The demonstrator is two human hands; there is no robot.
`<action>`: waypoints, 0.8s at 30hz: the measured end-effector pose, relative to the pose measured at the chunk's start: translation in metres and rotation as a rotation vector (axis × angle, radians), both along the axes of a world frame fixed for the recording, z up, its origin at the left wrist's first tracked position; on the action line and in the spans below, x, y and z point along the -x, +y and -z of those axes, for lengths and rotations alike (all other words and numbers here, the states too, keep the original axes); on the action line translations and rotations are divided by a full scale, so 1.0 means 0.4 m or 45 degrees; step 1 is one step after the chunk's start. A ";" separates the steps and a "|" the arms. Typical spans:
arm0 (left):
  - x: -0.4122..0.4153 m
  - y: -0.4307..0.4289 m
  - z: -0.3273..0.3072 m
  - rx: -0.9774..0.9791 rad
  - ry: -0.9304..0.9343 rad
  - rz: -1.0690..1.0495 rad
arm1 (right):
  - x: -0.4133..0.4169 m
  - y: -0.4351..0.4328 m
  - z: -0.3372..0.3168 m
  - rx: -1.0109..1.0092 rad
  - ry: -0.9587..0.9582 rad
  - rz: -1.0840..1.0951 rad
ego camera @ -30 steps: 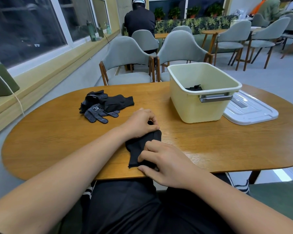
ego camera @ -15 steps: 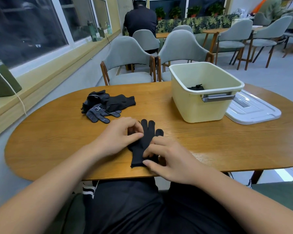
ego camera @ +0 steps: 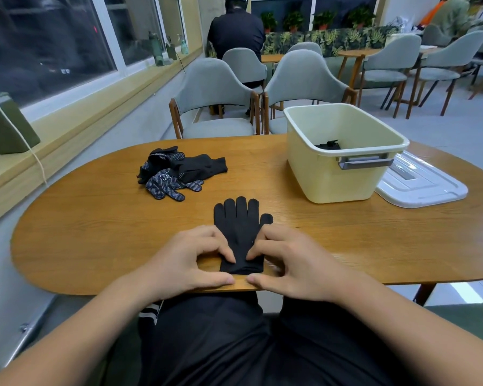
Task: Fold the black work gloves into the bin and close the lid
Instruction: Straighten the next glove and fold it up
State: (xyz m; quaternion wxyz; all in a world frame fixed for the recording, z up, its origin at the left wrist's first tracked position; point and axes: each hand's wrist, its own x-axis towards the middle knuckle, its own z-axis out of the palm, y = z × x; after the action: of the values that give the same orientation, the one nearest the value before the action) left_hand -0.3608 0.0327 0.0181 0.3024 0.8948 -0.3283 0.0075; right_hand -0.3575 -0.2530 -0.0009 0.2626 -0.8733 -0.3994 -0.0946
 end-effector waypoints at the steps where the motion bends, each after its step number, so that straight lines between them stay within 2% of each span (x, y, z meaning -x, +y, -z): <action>1: 0.002 0.001 0.003 -0.015 -0.067 0.011 | -0.001 0.000 -0.001 0.000 -0.001 0.006; 6: 0.005 0.001 0.024 -0.105 -0.399 0.046 | -0.001 0.003 -0.001 0.007 -0.004 0.023; 9: 0.008 -0.009 0.034 -0.067 -0.473 0.019 | -0.002 0.004 0.001 0.010 0.006 0.041; 13: 0.008 -0.013 0.037 0.120 -0.283 -0.132 | -0.004 0.010 -0.005 0.013 0.003 0.060; 18: 0.004 -0.028 0.044 0.221 -0.143 -0.258 | -0.004 0.013 -0.009 0.037 0.040 0.056; 24: 0.011 -0.027 0.036 0.131 0.014 -0.212 | -0.020 0.015 0.006 -0.031 0.040 0.075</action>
State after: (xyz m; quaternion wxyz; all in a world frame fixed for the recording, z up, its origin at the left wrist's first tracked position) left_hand -0.3653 0.0219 0.0035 0.3480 0.9023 -0.2504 0.0444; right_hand -0.3495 -0.2471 -0.0032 0.2766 -0.8828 -0.3682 -0.0933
